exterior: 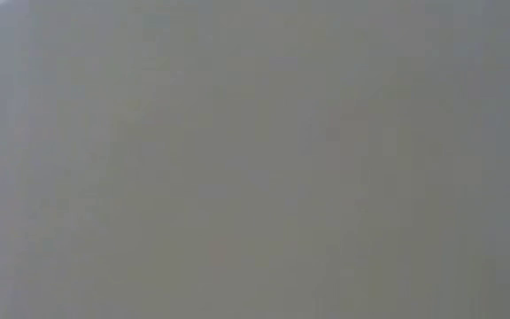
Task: Pick & Place Toothbrushes
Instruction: Put the orange toothbrush into the bottom transparent bin
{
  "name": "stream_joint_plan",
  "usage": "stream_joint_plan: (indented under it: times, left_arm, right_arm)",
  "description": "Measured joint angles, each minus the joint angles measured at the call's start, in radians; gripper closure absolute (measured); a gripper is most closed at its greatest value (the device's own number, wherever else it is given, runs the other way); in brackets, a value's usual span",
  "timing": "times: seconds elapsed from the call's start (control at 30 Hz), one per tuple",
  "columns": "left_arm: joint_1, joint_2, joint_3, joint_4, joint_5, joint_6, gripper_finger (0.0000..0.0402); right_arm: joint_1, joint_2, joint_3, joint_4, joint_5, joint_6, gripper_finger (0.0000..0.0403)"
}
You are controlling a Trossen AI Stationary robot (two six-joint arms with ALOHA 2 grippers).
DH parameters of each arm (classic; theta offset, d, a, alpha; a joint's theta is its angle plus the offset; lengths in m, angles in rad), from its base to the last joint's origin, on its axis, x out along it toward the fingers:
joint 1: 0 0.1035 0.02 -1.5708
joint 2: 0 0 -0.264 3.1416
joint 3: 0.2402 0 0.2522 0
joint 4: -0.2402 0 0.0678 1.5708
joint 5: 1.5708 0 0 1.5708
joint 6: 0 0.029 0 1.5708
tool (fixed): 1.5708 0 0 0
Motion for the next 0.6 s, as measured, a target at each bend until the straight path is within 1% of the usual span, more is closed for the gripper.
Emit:
stream_joint_plan:
  times: [0.07, 0.17, 0.27, 0.37, 0.5, 0.6]
  left_arm:
    - [-0.005, -0.032, 0.0, 0.03, -0.002, 0.012, 0.0303]
    - [-0.023, -0.069, -0.006, 0.081, -0.002, 0.034, 0.0301]
    - [-0.049, -0.115, -0.068, 0.217, -0.005, 0.071, 0.03]
    - [-0.089, -0.163, -0.194, 0.436, -0.005, 0.113, 0.03]
    - [-0.123, -0.223, -0.407, 0.822, -0.002, 0.193, 0.03]
    - [-0.125, -0.258, -0.554, 1.086, -0.025, 0.229, 0.03]
  right_arm:
    - [0.0, 0.0, 0.0, -0.002, 0.0, 0.0, 0.0375]
    - [0.0, 0.0, 0.0, -0.004, 0.0, 0.0, 0.0387]
    - [0.0, 0.0, 0.0, -0.006, 0.0, -0.002, 0.0391]
    - [0.001, 0.0, 0.0, -0.013, 0.0, -0.002, 0.0391]
    - [0.009, 0.0, 0.0, -0.016, 0.0, 0.0, 0.0376]
    - [0.018, 0.0, 0.0, -0.018, -0.001, -0.002, 0.0379]
